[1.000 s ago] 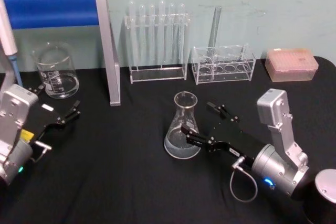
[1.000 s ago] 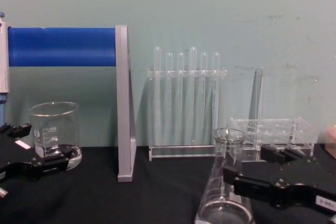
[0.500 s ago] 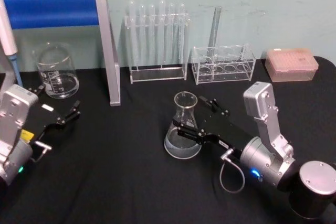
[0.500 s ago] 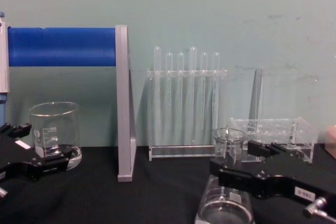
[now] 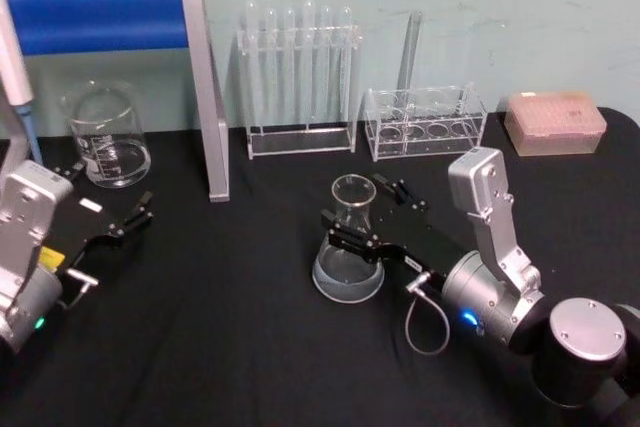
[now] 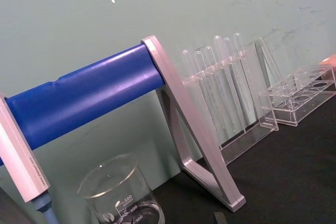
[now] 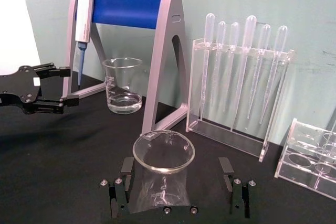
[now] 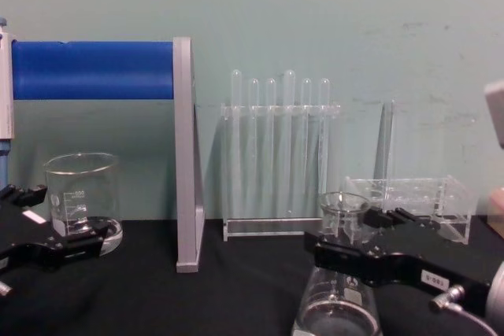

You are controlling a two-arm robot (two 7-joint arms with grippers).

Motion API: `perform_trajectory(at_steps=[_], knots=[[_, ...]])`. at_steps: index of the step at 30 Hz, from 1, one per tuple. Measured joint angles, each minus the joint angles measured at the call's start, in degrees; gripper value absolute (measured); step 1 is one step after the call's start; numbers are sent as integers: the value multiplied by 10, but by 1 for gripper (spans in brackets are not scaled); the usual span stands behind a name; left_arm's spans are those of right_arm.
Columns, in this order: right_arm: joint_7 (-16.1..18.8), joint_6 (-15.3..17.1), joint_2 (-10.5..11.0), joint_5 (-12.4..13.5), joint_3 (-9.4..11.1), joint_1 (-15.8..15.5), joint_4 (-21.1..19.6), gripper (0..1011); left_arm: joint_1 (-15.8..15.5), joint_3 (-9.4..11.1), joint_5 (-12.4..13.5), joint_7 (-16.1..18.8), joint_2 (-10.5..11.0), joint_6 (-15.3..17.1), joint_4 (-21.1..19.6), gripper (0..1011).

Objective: Grasp the erlenmeyer flask with one hand, shake it three times, then place it back.

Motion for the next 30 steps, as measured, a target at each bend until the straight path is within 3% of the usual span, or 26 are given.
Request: perform_trajectory(at_steps=[15, 30], knots=[[6, -4, -12, -19, 5, -1, 1, 1000, 0, 0, 0, 0, 0, 0, 0, 1001], [6, -5, -11, -18, 5, -1, 1, 977, 0, 0, 0, 0, 0, 0, 0, 1001]])
